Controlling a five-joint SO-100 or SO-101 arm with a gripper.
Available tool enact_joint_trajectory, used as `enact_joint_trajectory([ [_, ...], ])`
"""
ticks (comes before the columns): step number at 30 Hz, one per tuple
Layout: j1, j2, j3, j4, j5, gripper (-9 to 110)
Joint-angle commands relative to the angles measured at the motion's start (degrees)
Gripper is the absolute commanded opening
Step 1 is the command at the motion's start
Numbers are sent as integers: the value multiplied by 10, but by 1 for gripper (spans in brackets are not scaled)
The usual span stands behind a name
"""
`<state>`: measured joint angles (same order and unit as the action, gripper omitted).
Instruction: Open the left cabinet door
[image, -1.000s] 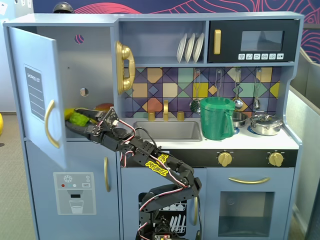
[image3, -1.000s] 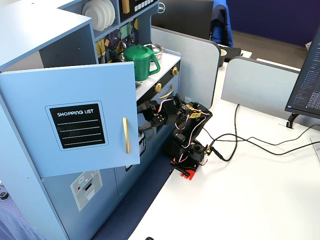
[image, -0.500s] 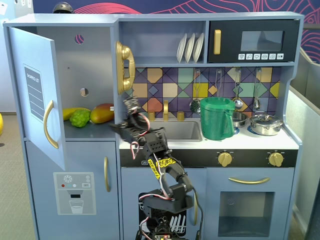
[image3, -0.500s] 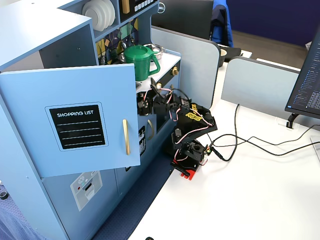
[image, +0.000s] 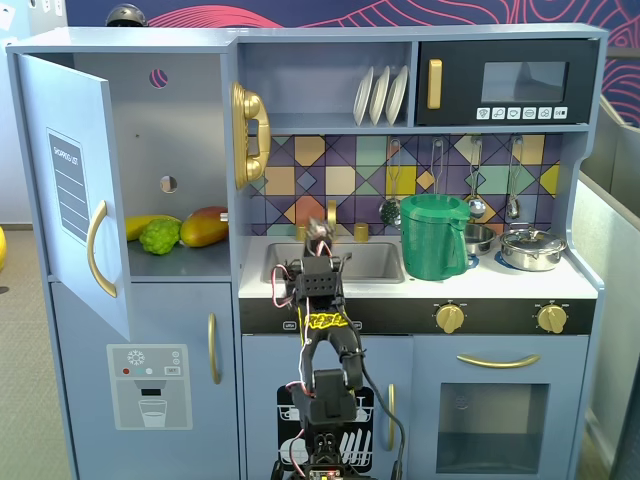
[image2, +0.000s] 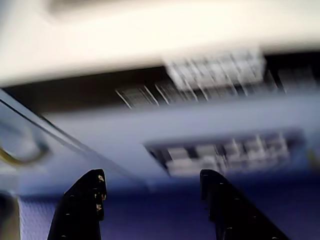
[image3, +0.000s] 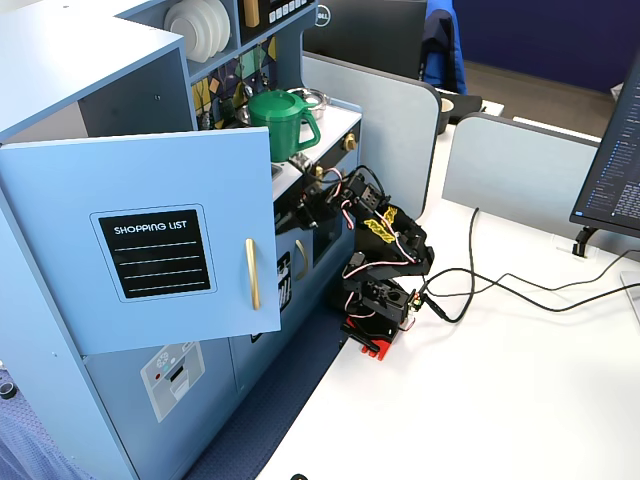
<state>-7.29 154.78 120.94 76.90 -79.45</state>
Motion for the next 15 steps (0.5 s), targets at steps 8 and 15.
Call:
enact_joint_trajectory([
  [8,30,105,207,9,76,18],
  [15,39,151,386,-85,69,19],
])
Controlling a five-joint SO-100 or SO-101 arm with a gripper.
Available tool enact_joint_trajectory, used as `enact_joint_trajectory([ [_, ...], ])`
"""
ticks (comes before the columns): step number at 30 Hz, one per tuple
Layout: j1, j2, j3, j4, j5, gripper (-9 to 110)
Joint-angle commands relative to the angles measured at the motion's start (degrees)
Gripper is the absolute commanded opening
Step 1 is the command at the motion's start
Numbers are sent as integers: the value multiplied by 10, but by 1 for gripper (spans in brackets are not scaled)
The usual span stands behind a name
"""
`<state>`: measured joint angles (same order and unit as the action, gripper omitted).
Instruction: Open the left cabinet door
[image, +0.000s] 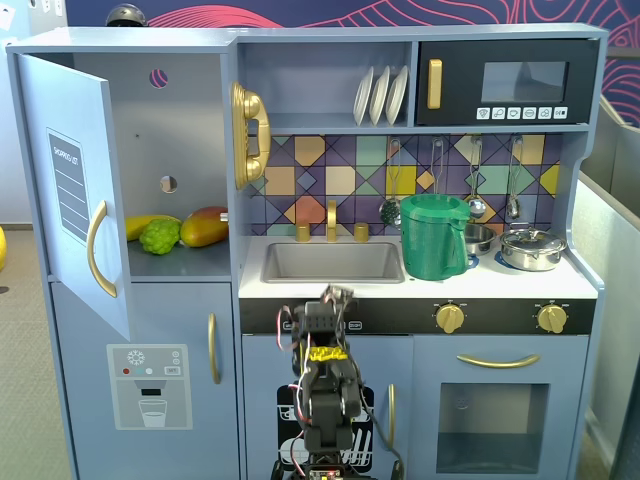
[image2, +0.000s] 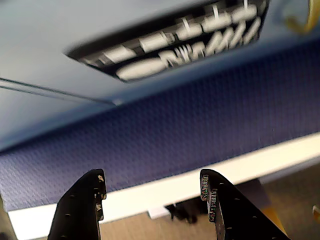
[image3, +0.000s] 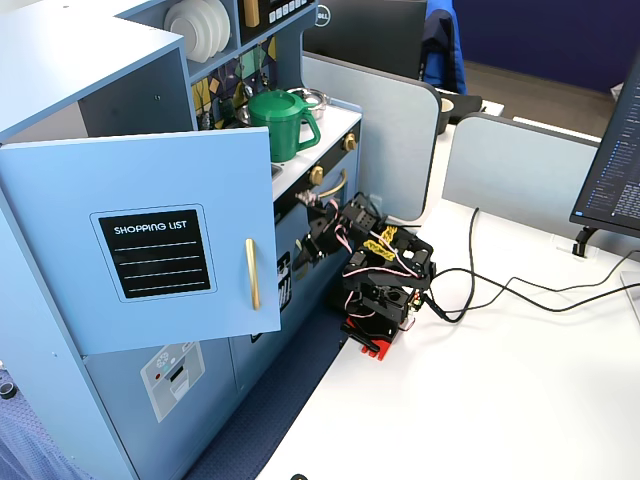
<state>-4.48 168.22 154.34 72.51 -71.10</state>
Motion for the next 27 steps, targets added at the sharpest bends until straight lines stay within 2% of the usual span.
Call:
enact_joint_trajectory([
  [1,17,18,77,-60,-33,19],
  [4,36,22,127,-89,-93,19],
  [8,56,66,174,-61,-168,18],
  [13,50,75,174,-15,-177,18],
  [19,78,139,175,115,-192,16],
  [27,83,140,175,153,-178,18],
])
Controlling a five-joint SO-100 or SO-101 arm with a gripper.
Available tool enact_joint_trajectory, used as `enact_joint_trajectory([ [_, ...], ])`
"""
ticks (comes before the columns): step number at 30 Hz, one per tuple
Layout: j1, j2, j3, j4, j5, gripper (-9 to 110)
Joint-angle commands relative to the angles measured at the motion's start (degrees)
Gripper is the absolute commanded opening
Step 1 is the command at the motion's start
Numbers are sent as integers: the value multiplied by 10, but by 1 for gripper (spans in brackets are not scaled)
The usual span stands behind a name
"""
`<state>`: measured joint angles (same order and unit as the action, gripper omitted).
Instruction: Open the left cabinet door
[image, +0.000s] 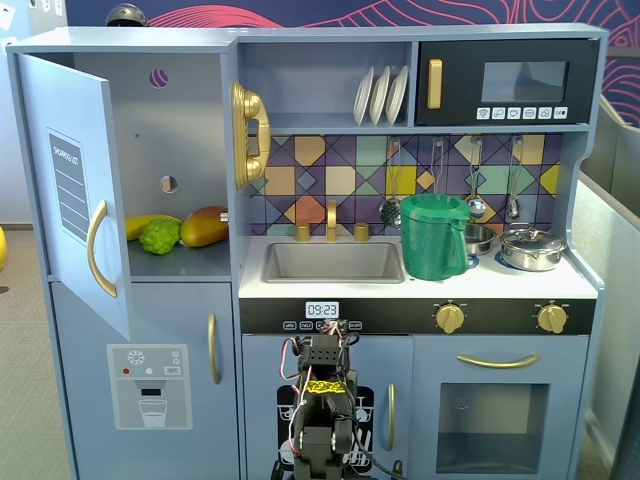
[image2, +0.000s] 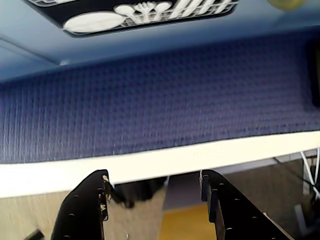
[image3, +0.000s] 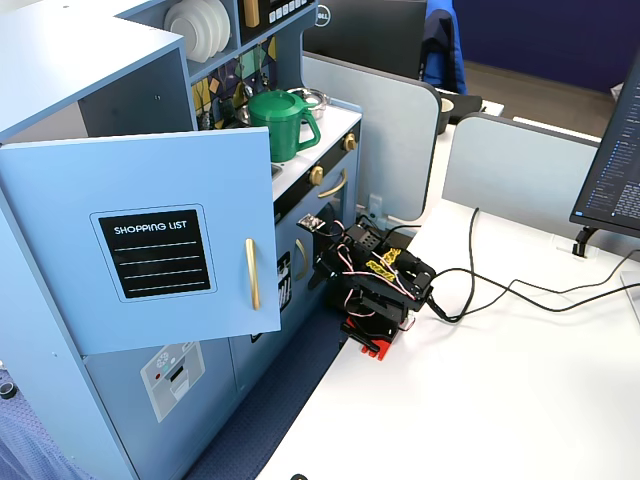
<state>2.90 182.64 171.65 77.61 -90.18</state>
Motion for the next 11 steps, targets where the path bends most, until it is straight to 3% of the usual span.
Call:
enact_joint_trajectory([
  [1,10,-4,2,102,12,18],
  [11,11,-4,2,102,12,16],
])
